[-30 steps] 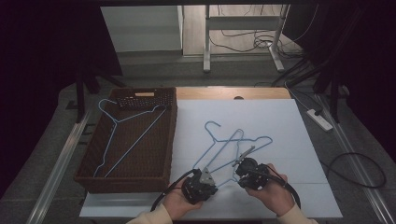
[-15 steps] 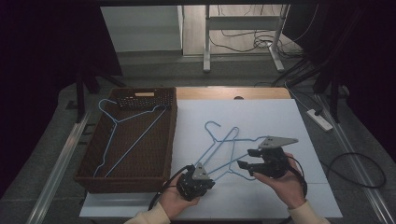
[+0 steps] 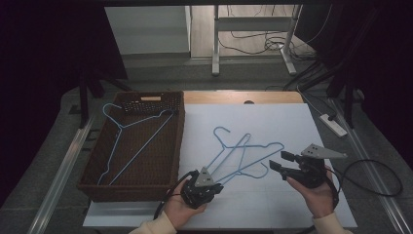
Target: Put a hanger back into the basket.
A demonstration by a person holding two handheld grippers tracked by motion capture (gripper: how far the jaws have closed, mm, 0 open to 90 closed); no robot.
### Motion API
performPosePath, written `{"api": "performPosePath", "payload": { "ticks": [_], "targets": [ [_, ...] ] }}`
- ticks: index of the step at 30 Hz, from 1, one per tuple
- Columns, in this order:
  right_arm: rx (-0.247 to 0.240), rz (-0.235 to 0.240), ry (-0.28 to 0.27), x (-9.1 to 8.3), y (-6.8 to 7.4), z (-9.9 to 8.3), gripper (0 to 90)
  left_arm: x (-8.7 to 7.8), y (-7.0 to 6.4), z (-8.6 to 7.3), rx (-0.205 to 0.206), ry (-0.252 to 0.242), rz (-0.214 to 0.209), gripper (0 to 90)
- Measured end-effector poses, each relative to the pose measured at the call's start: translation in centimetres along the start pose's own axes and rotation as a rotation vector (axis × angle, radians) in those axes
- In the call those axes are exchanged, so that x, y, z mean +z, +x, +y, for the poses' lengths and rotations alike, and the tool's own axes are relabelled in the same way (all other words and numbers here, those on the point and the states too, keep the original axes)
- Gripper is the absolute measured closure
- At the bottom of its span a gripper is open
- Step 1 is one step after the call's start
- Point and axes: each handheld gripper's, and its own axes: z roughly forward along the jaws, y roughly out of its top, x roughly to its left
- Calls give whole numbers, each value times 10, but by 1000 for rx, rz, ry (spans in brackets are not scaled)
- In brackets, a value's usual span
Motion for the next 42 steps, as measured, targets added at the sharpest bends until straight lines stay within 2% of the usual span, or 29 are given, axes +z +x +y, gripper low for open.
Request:
{"api": "performPosePath", "payload": {
  "ticks": [8,14,20,21,24,27,29,34,38,42],
  "targets": [
    [-42,21,38,6,-2,-16,382,-12,-2,5,-8,-37,-3,871],
    [-35,6,48,10,-6,-21,375,-24,-5,10,-10,-60,-19,871],
    [-29,-6,64,13,-10,-25,367,-41,-7,22,-15,-108,-51,871],
    [-32,-8,65,13,-10,-26,367,-49,-7,26,-22,-128,-64,871],
    [-32,-12,70,13,-11,-26,367,-56,-5,29,-25,-146,-66,871],
    [-37,-22,81,15,-11,-28,367,-69,1,34,-48,-185,-78,871],
    [-38,-27,86,16,-12,-28,366,-73,3,35,-52,-193,-81,871],
    [-36,-32,86,16,-12,-28,367,-97,16,40,-73,-255,-107,871],
    [-38,-32,93,18,-11,-28,367,-117,28,42,-67,-298,-104,871],
    [-47,-35,98,19,-10,-28,367,-127,38,42,-72,-309,-95,871]
  ]
}}
